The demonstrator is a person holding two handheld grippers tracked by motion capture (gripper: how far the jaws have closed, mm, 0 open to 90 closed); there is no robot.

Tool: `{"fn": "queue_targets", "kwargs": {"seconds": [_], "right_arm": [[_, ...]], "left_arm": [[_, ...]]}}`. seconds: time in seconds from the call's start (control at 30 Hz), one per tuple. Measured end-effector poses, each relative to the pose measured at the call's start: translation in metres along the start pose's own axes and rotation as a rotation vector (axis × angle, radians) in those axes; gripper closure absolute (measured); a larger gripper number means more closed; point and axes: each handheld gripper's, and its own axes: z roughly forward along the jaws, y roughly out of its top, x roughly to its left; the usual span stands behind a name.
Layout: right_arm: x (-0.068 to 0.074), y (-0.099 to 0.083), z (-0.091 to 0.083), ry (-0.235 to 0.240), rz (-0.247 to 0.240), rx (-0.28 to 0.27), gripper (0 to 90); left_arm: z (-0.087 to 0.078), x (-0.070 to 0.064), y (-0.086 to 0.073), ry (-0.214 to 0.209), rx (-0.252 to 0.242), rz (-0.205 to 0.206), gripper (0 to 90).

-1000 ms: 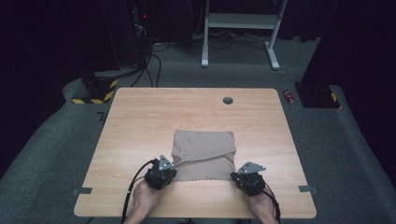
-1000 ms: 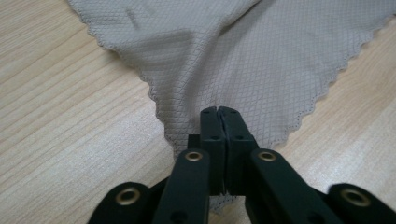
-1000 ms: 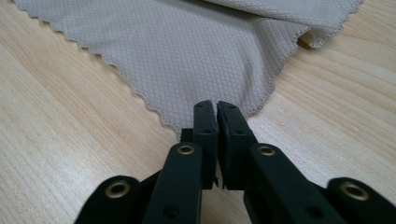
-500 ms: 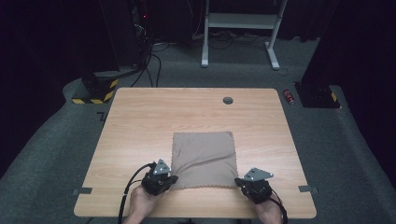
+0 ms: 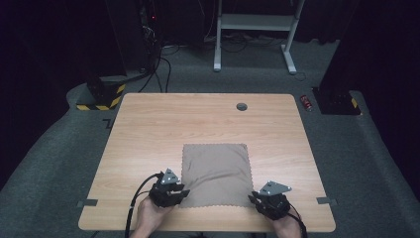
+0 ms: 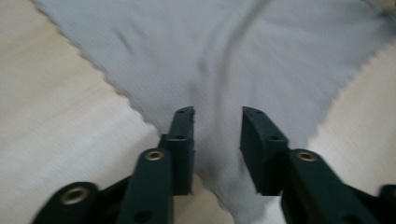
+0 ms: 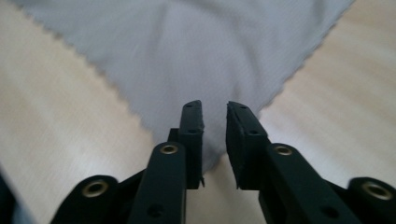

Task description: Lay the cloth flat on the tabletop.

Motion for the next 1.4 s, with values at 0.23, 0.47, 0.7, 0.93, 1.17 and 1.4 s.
{"fn": "queue_targets", "kwargs": {"seconds": [0.23,0.47,0.7,0.93,1.17,1.4], "right_arm": [[-0.018,0.03,0.032,-0.039,0.056,-0.029,73.5],[-0.028,0.055,0.056,-0.079,0.068,-0.046,71.5],[-0.071,0.074,0.075,-0.152,0.214,-0.06,68.8],[-0.095,0.095,0.098,-0.191,0.271,-0.026,68.6],[-0.098,0.1,0.115,-0.187,0.252,0.009,88.6],[-0.103,0.112,0.118,-0.213,0.227,0.039,89.7]], "left_arm": [[0.035,0.029,0.032,0.129,-0.003,-0.041,55.3],[0.052,0.066,0.056,0.215,-0.036,-0.122,55.2],[0.075,0.089,0.071,0.259,-0.003,-0.174,51.8],[0.082,0.095,0.071,0.268,-0.03,-0.168,59.7],[0.087,0.094,0.079,0.199,-0.009,-0.107,88.5],[0.089,0.103,0.091,0.21,0.001,-0.106,89.9]]}}
